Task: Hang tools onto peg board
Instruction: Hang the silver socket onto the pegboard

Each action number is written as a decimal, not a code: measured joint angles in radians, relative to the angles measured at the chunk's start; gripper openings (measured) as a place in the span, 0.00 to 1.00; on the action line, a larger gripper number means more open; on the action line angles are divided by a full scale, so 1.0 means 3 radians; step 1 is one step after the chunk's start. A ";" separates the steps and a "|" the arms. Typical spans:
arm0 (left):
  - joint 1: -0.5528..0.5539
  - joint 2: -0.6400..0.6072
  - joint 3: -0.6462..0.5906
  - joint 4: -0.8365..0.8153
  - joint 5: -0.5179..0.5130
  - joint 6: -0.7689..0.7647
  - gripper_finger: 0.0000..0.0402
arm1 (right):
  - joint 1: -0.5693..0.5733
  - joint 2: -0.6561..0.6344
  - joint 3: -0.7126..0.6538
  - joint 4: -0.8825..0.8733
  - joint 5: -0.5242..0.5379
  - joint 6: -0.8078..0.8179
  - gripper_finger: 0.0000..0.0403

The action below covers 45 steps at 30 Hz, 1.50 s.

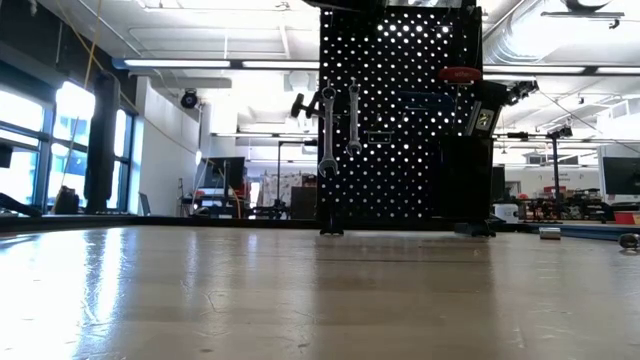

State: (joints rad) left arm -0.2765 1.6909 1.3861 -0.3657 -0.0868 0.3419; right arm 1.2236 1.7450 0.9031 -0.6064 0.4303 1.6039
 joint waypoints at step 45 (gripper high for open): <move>0.0286 0.0163 0.0001 0.0866 0.1105 -0.0967 0.42 | -0.1288 0.0002 0.1461 -0.0215 0.2072 -0.4247 0.11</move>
State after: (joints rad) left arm -0.1909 1.7397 1.3865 -0.1058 0.2447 0.0518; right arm 0.8372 1.7454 1.3415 -0.6708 1.0518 0.3299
